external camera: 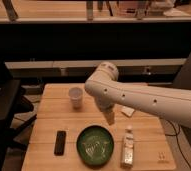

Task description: Push the eraser across the table

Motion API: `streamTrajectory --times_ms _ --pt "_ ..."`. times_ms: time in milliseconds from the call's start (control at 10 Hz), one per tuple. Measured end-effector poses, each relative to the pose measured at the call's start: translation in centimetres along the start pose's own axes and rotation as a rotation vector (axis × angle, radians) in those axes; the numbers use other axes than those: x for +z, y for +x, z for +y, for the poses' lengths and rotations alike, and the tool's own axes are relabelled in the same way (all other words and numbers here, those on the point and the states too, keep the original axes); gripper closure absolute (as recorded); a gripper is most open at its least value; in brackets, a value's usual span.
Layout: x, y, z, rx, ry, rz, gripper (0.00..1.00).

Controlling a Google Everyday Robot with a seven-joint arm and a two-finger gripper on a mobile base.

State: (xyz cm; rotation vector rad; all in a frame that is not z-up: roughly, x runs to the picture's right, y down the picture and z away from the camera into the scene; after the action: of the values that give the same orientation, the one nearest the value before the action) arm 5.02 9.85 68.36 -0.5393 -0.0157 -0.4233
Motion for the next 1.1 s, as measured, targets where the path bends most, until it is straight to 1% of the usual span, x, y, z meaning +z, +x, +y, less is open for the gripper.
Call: streamTrajectory --times_ms 100,200,400,600,900,1100 --pt "0.2 -1.0 -0.4 -0.016 0.001 -0.005 0.20" --pt "0.5 -2.4 -0.9 -0.034 0.000 -0.013 0.20" --pt "1.0 -4.2 -1.5 -0.060 0.003 -0.024 0.20" --pt "1.4 -4.6 -1.4 -0.082 0.003 -0.030 0.20" --pt "2.5 -7.6 -1.8 -0.134 -0.004 -0.048 0.20" --pt "3.3 -8.5 -1.8 -0.158 -0.010 -0.056 0.20"
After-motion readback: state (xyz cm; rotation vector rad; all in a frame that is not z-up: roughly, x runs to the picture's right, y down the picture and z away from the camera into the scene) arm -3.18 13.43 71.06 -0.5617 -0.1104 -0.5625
